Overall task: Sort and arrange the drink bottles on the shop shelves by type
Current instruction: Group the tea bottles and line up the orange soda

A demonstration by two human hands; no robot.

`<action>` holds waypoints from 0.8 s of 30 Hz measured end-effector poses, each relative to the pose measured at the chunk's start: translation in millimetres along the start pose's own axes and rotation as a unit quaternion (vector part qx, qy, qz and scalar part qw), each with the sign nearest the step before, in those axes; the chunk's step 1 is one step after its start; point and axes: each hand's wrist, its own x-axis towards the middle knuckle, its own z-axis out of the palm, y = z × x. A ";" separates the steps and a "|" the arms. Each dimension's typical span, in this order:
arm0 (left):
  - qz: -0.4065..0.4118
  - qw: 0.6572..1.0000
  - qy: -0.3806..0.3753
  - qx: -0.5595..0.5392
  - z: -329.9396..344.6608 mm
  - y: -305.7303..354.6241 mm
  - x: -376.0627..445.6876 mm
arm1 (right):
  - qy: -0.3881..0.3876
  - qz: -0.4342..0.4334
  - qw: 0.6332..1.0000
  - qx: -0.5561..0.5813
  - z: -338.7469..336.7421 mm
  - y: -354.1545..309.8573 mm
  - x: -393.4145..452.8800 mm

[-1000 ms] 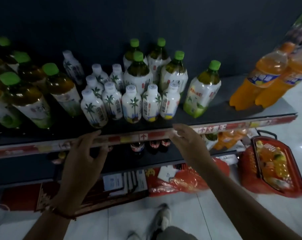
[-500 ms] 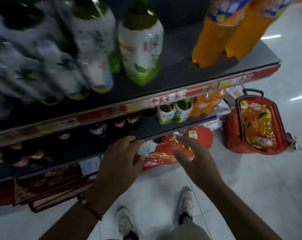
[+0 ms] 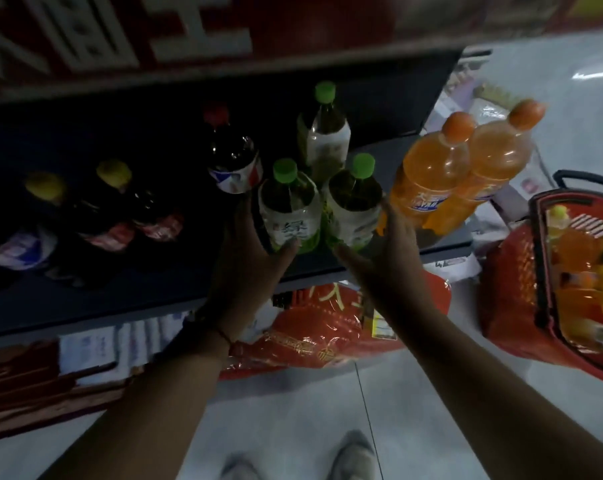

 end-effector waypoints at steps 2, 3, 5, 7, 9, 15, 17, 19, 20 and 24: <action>0.013 0.998 -0.012 -0.065 10.7 -9.5 17.6 | 0.018 0.011 1.000 0.009 16.1 14.5 21.7; 0.015 0.995 -0.018 -0.092 14.9 -10.9 23.5 | 0.025 0.020 0.999 0.005 20.9 19.3 31.4; 0.005 0.992 -0.031 -0.120 23.0 -11.0 33.6 | 0.025 0.026 0.999 0.011 26.8 24.1 49.4; -0.012 0.992 -0.050 -0.119 25.7 -7.4 41.8 | 0.027 0.025 0.999 0.037 29.4 24.8 62.1; -0.007 0.992 -0.060 -0.106 25.0 -3.4 44.2 | 0.047 0.021 0.998 0.042 31.9 25.1 65.2; -0.037 0.999 -0.039 -0.004 14.6 12.2 11.9 | 0.073 0.036 0.995 0.060 31.5 24.5 32.0; -0.052 0.996 -0.052 -0.051 6.3 18.2 -10.3 | 0.049 0.026 0.996 0.071 26.1 21.8 14.1; -0.073 0.993 -0.071 -0.067 -4.6 18.8 -36.8 | 0.022 0.027 0.995 0.088 17.2 19.9 -5.1; -0.098 0.989 -0.077 -0.084 -11.6 16.3 -51.4 | 0.009 0.036 0.994 0.103 11.0 19.0 -15.1; -0.237 0.960 -0.003 -0.152 -49.3 29.1 -115.4 | -0.037 0.114 0.967 0.224 -20.9 4.1 -63.5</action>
